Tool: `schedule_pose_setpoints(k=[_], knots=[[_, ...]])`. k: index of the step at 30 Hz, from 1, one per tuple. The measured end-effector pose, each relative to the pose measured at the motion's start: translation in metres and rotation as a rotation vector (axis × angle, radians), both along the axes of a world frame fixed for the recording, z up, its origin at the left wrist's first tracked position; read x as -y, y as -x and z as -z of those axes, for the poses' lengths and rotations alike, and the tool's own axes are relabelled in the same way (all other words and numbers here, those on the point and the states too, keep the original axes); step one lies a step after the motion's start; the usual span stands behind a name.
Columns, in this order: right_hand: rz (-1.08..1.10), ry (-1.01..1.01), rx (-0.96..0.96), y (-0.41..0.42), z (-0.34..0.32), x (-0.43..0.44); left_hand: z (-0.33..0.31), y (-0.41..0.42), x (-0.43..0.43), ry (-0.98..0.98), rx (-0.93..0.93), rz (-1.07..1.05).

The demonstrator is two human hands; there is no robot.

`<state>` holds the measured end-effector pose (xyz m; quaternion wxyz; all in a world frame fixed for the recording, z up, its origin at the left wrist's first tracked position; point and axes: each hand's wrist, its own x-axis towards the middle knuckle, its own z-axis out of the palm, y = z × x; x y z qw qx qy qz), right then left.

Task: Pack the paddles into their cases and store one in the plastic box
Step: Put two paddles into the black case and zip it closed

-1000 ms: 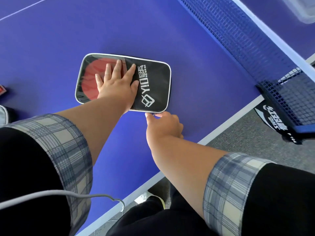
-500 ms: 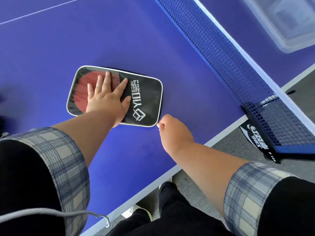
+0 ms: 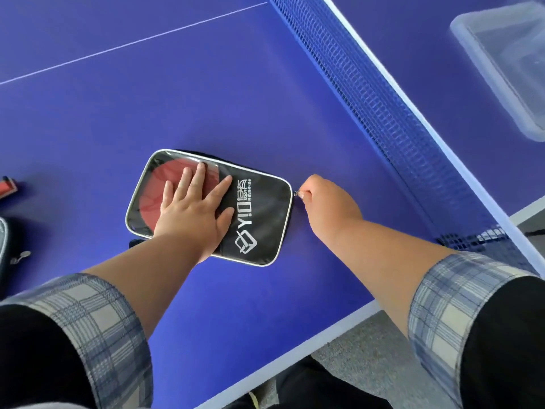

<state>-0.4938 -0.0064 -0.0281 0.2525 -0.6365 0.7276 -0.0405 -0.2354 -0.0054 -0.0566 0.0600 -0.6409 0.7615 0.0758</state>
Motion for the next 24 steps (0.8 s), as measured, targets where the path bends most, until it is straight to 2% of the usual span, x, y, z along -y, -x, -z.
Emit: schedule_pose_setpoints(k=[7, 12, 18, 24], knots=[[-0.374, 0.016, -0.115, -0.013, -0.010, 0.072, 0.001, 0.001, 0.000, 0.004, 0.002, 0.001], [-0.650, 0.108, -0.185, -0.043, -0.005, 0.111, 0.001, 0.001, 0.000, 0.014, -0.015, 0.005], [-0.690, 0.142, -0.136, -0.092, 0.005, 0.133, 0.001, 0.001, 0.001, 0.027, -0.026, 0.014], [-0.678, 0.159, -0.156, -0.101, 0.009, 0.140, 0.004, 0.000, 0.002, 0.043, -0.036, 0.018]])
